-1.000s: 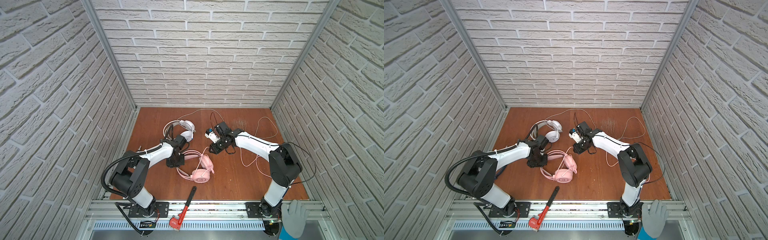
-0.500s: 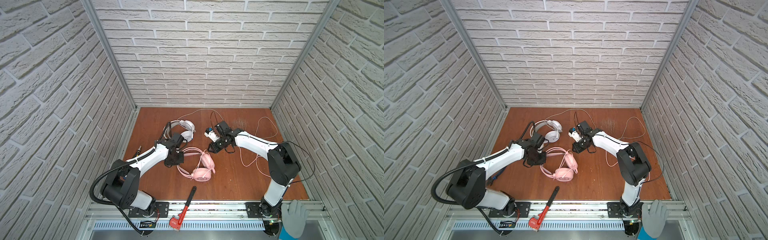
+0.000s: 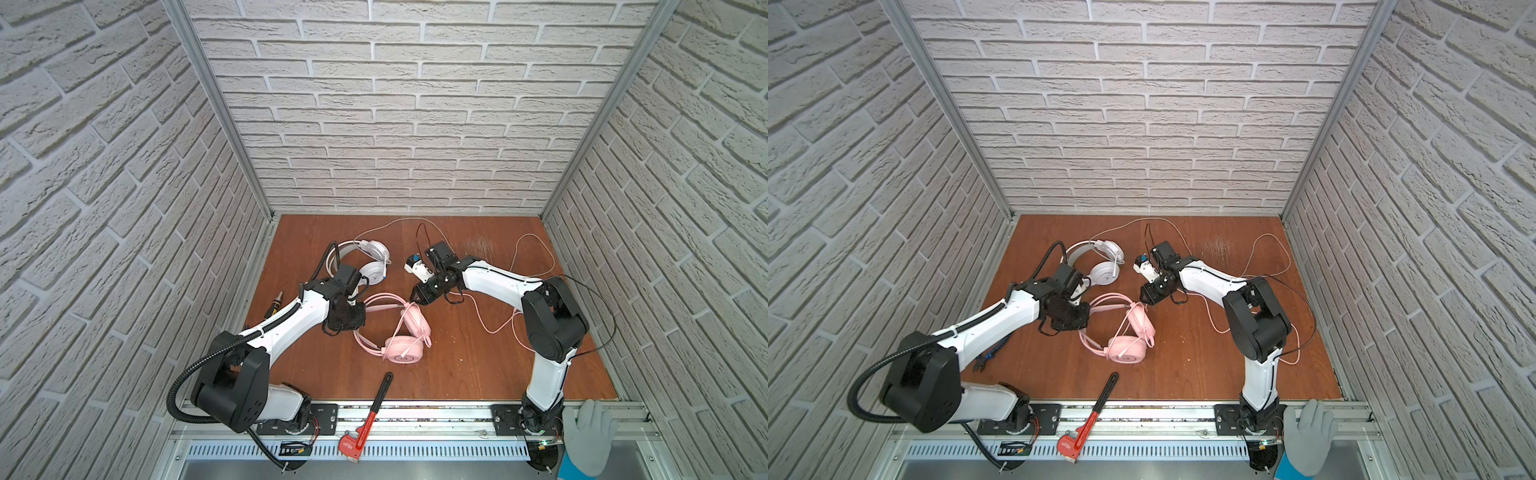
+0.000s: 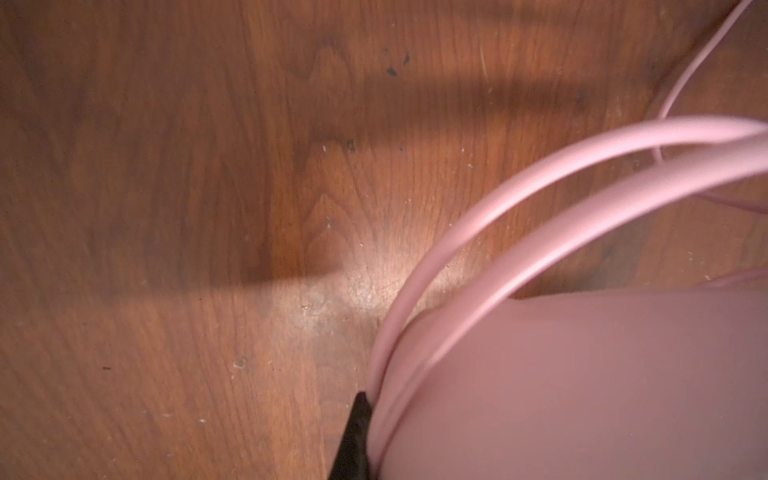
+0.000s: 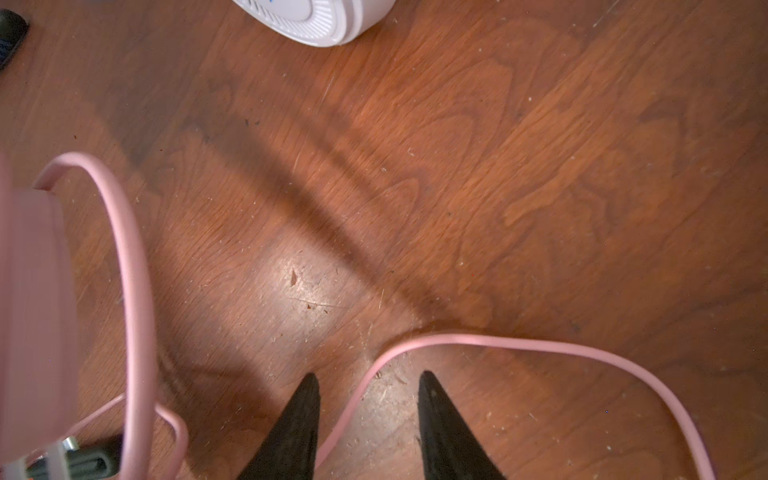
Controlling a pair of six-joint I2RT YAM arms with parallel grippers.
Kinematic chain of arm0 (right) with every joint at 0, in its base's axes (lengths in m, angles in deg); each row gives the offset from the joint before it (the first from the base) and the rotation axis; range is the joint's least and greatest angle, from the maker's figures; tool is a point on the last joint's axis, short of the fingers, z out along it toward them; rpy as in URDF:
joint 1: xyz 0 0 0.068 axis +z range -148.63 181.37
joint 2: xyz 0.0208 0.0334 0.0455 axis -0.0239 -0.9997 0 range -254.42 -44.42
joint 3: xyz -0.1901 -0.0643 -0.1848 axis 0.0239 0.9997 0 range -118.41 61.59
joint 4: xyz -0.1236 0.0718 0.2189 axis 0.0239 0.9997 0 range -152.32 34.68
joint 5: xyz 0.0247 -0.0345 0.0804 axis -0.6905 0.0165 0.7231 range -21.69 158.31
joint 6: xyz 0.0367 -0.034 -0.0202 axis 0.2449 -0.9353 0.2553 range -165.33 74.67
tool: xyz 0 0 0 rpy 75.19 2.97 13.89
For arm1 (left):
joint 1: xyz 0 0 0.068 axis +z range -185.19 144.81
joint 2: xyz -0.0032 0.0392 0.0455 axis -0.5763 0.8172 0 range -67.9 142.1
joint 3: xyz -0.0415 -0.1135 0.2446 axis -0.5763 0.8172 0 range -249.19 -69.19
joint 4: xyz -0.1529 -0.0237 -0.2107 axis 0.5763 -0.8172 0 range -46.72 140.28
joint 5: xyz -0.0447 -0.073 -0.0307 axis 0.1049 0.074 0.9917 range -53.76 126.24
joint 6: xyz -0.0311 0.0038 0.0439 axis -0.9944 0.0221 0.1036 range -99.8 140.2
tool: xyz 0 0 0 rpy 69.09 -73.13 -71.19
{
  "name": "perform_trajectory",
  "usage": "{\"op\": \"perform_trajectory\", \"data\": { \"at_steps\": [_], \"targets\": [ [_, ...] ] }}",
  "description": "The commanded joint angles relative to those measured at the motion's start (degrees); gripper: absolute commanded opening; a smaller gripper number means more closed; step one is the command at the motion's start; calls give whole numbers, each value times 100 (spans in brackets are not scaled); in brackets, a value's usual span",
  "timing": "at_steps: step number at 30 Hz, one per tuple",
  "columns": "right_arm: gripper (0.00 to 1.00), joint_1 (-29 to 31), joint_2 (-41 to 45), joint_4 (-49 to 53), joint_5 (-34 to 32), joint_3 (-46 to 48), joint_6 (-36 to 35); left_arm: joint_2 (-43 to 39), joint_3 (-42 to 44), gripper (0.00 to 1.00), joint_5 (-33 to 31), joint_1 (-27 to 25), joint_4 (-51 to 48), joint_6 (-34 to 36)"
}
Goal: Wrap the headphones
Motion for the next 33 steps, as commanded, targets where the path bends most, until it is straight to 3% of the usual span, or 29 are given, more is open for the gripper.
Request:
{"op": "perform_trajectory", "data": {
  "at_steps": [1,8,16,26,33],
  "targets": [
    [43,-217,230,109,-228,-72,71,-278,14,0,399,111,-5,103],
    [44,-854,562,826,-1184,18,140,-490,57,0,622,209,62,108],
    [46,-1646,666,1099,-1502,411,395,-587,96,0,762,320,205,60],
    [45,-1789,348,1231,-1739,607,452,-564,93,0,758,349,239,43],
    [39,-1787,213,1279,-1560,677,457,-480,54,0,821,401,341,-9]
  ]
}}
